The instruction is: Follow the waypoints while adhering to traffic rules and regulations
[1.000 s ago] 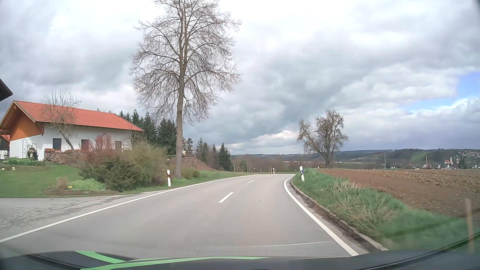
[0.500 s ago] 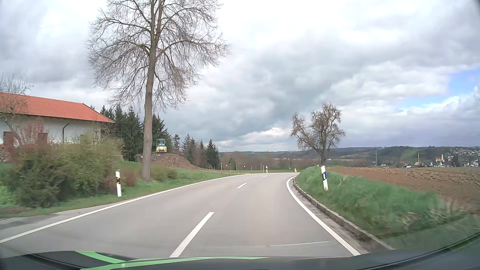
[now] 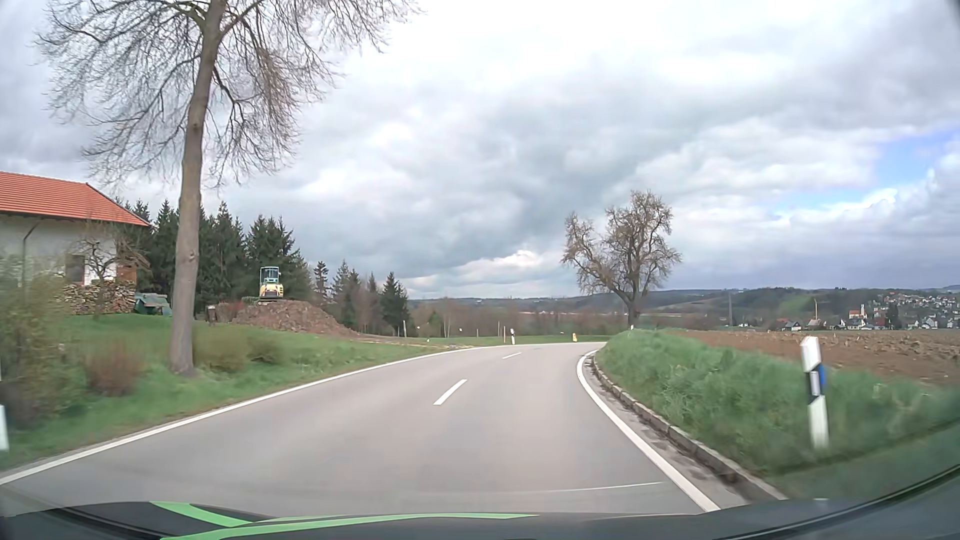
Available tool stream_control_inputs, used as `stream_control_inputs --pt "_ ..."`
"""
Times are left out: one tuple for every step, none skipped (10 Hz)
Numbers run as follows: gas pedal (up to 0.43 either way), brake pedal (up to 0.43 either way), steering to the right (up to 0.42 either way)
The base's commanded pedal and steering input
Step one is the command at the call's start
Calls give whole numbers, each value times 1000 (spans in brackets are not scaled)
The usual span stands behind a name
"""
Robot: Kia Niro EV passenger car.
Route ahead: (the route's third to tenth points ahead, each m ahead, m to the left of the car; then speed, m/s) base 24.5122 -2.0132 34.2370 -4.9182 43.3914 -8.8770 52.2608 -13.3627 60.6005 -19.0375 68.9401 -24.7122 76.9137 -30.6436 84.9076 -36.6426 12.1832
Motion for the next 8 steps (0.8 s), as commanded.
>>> stream_control_inputs --pt "0 0 36" --pt "0 0 37" --pt "0 0 37" --pt "0 0 38" --pt "0 0 38" --pt "0 0 39" --pt "0 0 41" --pt "0 0 43"
